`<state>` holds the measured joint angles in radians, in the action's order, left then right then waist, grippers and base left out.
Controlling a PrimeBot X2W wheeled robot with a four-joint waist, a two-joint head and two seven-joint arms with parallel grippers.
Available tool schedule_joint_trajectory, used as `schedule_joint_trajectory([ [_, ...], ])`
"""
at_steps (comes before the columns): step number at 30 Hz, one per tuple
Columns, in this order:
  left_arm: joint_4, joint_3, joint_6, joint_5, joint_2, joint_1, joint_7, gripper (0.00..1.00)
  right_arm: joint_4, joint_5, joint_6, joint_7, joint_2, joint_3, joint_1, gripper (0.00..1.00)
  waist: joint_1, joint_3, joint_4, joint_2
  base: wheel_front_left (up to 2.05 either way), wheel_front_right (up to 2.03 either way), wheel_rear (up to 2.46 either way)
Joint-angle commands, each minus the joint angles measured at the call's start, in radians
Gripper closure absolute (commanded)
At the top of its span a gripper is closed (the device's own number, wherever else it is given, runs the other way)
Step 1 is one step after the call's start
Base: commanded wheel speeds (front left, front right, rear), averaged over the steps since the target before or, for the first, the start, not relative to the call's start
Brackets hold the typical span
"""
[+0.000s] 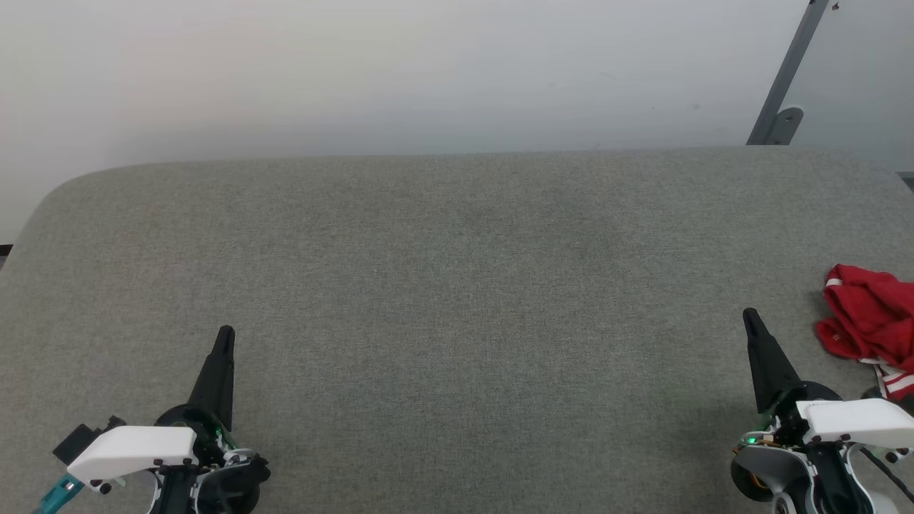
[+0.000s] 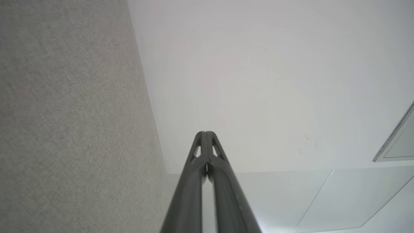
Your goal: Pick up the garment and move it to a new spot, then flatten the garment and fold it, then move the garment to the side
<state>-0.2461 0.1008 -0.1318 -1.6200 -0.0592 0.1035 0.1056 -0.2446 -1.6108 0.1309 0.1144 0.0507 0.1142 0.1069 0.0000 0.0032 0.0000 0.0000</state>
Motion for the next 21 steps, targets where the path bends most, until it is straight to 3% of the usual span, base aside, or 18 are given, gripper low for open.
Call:
schedule_joint_trajectory([
  [1,-0.001,0.004,0.002,-0.004,0.002,0.011,0.002,1.00,-0.003,-0.004,0.000,0.002,-0.002,0.001,0.005,1.00,0.0000,0.000,0.000,0.0000,0.00,0.00,0.00],
  [21,-0.001,0.007,0.002,0.000,0.004,0.012,0.005,1.00,-0.002,-0.004,0.000,0.002,-0.002,0.000,0.005,1.00,0.0000,0.000,0.000,0.0000,0.00,0.00,0.00],
])
